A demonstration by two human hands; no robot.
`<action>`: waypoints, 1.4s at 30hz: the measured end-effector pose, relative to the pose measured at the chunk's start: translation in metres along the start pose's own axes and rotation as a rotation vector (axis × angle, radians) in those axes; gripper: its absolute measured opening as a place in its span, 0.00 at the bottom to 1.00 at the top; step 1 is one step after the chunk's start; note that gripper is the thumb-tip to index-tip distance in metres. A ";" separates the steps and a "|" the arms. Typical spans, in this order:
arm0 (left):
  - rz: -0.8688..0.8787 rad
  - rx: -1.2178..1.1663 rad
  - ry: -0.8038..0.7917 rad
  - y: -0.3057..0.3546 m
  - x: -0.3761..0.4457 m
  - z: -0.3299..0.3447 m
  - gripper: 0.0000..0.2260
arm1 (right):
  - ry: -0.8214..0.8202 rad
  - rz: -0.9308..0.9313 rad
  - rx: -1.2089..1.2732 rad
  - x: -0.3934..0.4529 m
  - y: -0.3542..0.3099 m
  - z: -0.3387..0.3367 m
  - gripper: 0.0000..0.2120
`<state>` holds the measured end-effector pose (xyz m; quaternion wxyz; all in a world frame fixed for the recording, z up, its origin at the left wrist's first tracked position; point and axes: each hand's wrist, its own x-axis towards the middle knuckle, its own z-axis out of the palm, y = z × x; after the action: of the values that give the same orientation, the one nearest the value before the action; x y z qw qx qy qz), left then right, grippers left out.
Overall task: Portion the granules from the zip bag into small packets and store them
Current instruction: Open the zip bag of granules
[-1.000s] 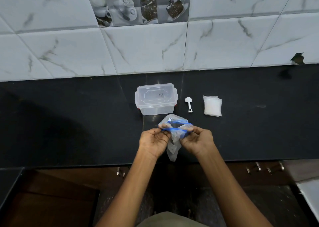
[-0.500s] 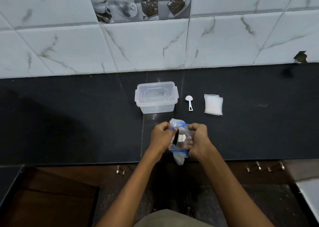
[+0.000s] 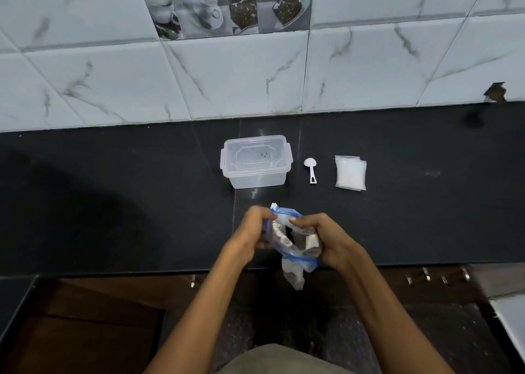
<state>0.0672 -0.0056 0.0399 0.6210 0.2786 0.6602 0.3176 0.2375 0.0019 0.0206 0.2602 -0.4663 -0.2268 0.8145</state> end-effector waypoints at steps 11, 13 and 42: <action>0.488 0.498 0.254 -0.006 0.015 0.003 0.09 | 0.245 -0.189 -0.691 0.007 -0.022 -0.004 0.07; 0.348 0.277 0.197 -0.003 0.013 0.004 0.11 | 0.300 -0.268 -0.755 0.008 -0.018 -0.007 0.11; -0.158 -0.874 -0.177 -0.011 -0.003 -0.015 0.15 | 0.173 0.010 0.568 -0.011 -0.003 -0.002 0.13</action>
<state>0.0525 -0.0163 0.0342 0.7567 -0.0351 0.4278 0.4931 0.2448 -0.0023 0.0283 0.3945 -0.4436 0.0354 0.8039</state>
